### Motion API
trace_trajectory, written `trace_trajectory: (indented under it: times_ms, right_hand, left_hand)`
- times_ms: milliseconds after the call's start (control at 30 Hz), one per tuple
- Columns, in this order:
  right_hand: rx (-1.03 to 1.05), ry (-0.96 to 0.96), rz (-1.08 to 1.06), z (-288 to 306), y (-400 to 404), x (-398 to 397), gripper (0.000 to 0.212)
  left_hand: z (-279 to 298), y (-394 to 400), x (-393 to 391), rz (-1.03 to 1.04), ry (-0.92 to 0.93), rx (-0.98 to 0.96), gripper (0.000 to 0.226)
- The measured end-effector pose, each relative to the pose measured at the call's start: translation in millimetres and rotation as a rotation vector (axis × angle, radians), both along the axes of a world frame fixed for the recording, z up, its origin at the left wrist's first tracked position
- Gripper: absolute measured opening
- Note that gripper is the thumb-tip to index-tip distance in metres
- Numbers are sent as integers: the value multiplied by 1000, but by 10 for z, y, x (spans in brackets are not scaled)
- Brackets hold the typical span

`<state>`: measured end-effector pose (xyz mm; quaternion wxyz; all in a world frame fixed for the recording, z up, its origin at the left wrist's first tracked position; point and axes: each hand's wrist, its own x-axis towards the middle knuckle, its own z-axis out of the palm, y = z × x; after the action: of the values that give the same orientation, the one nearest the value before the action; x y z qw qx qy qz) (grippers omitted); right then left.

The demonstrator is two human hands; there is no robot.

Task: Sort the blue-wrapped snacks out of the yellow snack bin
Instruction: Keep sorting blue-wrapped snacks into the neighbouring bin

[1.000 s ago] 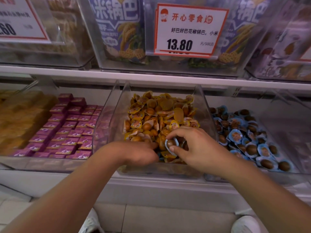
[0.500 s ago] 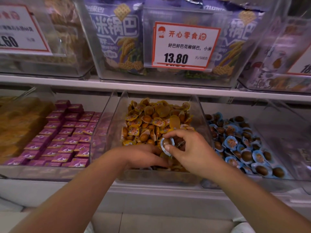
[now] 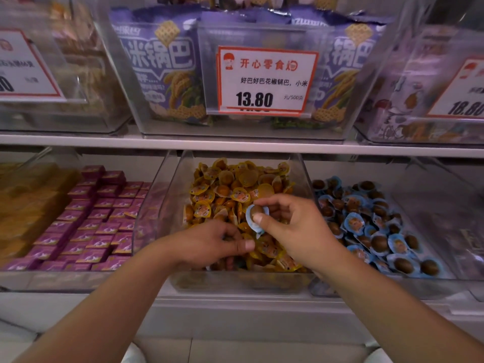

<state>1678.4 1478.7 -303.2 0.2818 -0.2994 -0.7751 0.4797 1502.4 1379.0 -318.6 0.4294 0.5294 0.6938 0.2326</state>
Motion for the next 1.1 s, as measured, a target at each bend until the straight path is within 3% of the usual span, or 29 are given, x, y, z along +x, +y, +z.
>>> trace_trajectory:
  times_ms: [133,200,433,567,667,700,767,833,867,1000,1100]
  right_hand:
    - [-112,94,-49,20,16,-5,18]
    - [-148,114,-77,17,16,-16,18]
    - [-379,84,-93,-42,-40,-83,10]
    - [-808,322,-103,20,-55,-133,15]
    - [-1065,418,-76,80,-58,-138,18]
    - [-1124,418,-43,97,-77,-142,25]
    - [-1196,394,49,134,-144,-169,41]
    - [-1256,418,94,130,-221,-207,47]
    - [-1256,438,70,141,-242,-195,44]
    - [-944,290,48,169,-275,-123,19]
    - [-856,270,72,251,-233,14,15]
  left_hand:
    - [-24,94,-1,557,-439,213,37]
    - [22,155,-4,726,-663,284,34]
    - [175,196,4,755,-1007,333,23]
    - [159,140,38,695,-986,353,22]
    - [174,141,123,693,-891,496,22]
    - [166,136,190,679,-763,578,21]
    - [123,109,374,547,-336,739,26]
    - [89,77,556,338,28,781,48]
    - [73,84,639,264,115,769,59]
    - [142,39,703,202,30,755,94]
    - [261,-14,781,150,-89,748,104]
